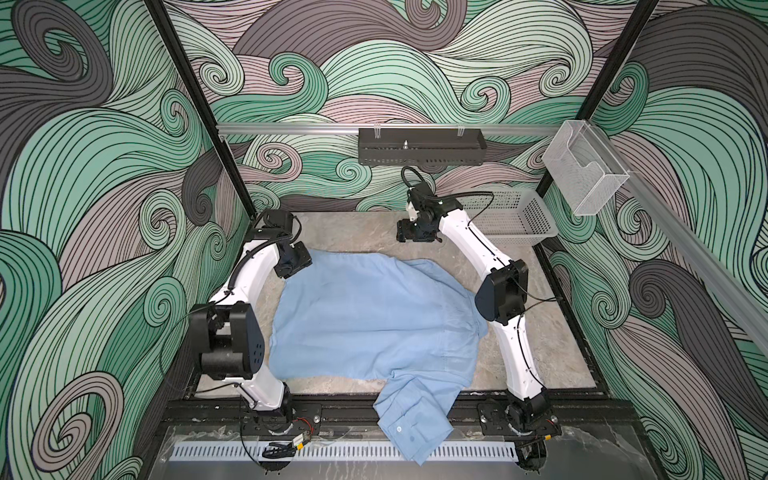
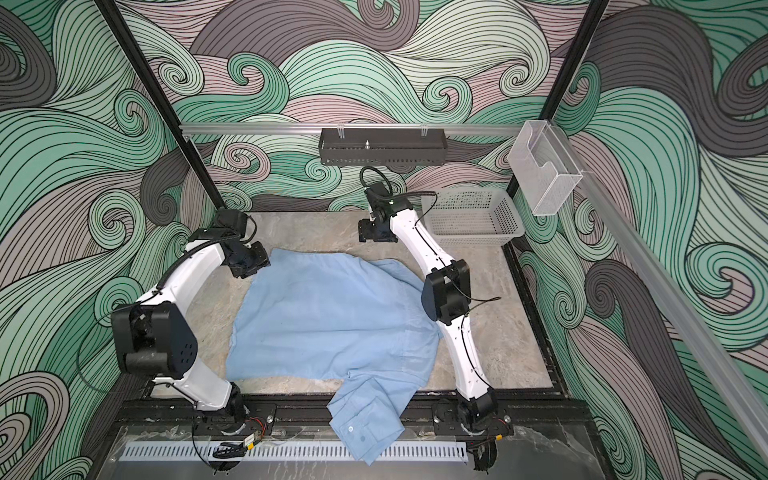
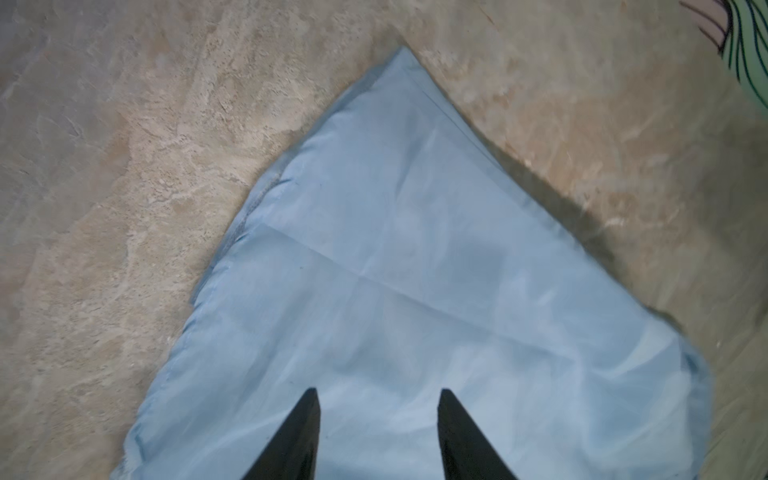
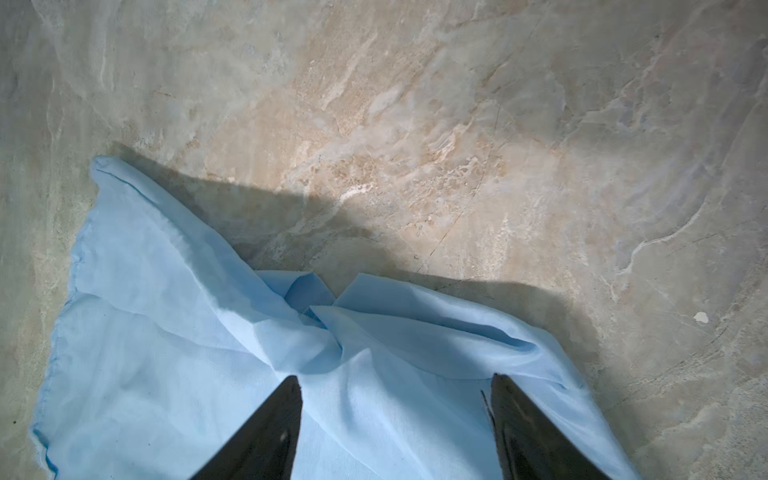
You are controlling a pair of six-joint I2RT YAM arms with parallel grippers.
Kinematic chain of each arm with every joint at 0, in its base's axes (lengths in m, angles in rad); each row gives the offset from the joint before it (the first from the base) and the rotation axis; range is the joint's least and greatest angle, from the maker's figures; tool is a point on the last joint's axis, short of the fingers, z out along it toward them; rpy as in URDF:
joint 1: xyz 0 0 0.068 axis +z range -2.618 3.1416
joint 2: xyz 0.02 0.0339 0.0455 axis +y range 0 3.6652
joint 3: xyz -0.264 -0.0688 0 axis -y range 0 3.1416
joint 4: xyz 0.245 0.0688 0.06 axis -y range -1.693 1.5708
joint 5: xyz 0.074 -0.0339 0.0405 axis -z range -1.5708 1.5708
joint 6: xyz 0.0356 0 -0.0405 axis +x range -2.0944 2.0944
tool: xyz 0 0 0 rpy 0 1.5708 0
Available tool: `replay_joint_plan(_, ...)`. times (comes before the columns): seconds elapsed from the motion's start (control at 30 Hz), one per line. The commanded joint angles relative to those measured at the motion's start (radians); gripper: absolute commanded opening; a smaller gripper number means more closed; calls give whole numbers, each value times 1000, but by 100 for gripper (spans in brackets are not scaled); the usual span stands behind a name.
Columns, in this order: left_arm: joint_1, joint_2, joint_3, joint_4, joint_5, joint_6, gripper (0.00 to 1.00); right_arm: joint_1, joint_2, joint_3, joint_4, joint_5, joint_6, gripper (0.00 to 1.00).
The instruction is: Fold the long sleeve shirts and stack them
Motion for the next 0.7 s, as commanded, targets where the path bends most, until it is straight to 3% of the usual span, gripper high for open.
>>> replay_joint_plan(0.0,12,138,148,23,-24,-52,61,10,19,11,-30,1,-2,73)
replay_joint_plan(0.1,22,343,352,-66,-18,-58,64,10,22,9,-30,3,-9,73)
replay_joint_plan(0.17,17,501,550,-198,-89,-54,64,9,20,4,-29,3,-18,73)
replay_joint_plan(0.27,15,647,705,-243,-134,-51,64,10,13,-2,-30,-4,-29,73)
replay_joint_plan(0.47,16,793,856,-236,-138,-32,63,10,-1,-10,-30,-6,-38,73)
replay_joint_plan(0.67,12,831,862,-239,-108,-40,55,9,3,-10,-30,-2,-40,73)
